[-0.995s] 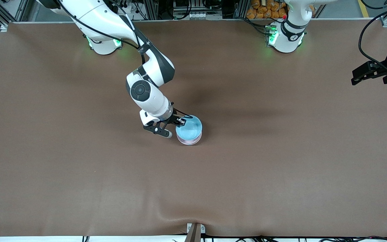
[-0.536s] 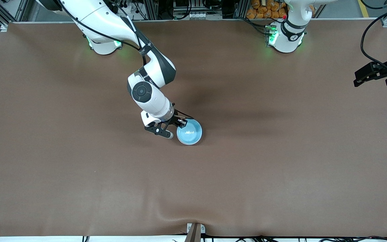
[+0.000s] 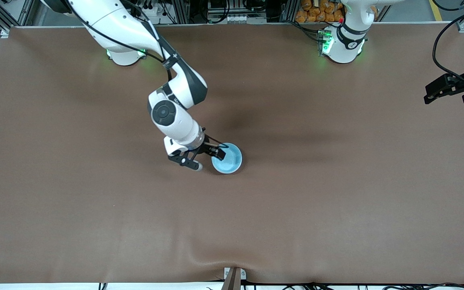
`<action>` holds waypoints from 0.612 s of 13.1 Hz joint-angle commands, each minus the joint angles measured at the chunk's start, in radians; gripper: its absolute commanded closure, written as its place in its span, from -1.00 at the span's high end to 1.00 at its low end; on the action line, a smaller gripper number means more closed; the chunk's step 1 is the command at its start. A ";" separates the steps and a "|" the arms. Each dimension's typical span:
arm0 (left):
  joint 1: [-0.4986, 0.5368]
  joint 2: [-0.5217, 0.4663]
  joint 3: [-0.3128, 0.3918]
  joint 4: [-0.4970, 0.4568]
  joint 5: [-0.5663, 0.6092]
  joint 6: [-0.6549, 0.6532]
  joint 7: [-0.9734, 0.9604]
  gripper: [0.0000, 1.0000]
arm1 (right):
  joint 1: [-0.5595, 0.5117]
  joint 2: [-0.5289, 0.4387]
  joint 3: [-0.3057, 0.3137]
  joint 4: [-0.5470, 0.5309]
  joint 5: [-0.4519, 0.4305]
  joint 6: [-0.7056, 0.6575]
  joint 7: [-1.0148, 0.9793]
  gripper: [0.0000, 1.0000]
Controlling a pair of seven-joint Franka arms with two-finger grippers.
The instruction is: Stack pink and blue bowls on white bowl
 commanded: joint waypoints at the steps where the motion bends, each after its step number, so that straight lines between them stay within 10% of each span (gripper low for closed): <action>1: 0.013 -0.007 0.001 0.005 -0.021 -0.004 0.025 1.00 | -0.093 -0.062 0.010 -0.001 -0.012 -0.106 -0.122 1.00; 8: 0.005 -0.007 -0.001 0.008 -0.020 -0.005 0.024 1.00 | -0.375 -0.335 0.009 -0.007 -0.040 -0.553 -0.561 1.00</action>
